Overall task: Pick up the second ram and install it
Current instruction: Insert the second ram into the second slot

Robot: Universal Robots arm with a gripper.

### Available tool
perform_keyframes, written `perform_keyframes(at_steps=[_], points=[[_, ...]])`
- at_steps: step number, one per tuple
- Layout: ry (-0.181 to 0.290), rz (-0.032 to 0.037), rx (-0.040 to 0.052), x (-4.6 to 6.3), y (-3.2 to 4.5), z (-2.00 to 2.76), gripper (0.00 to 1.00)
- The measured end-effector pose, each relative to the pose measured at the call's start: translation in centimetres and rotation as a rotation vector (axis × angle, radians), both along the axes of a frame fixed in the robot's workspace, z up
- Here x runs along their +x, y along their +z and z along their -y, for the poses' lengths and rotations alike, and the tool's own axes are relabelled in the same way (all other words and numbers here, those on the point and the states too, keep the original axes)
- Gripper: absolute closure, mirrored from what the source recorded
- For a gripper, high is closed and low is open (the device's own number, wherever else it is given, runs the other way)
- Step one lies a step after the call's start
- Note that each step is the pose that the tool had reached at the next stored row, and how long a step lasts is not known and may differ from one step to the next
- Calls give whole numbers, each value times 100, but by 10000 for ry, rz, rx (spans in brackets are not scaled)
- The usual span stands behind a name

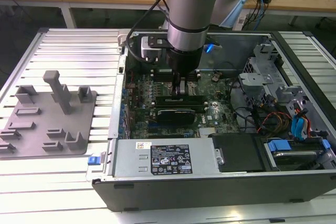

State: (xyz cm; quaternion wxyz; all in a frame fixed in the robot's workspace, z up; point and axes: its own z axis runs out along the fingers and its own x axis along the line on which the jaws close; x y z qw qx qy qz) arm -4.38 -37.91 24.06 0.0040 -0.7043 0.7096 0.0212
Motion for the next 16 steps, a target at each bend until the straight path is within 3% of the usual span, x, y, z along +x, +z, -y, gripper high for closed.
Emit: perform_keyframes(at_steps=[16], points=[[0,-2,-4,-1,-47,1,91]])
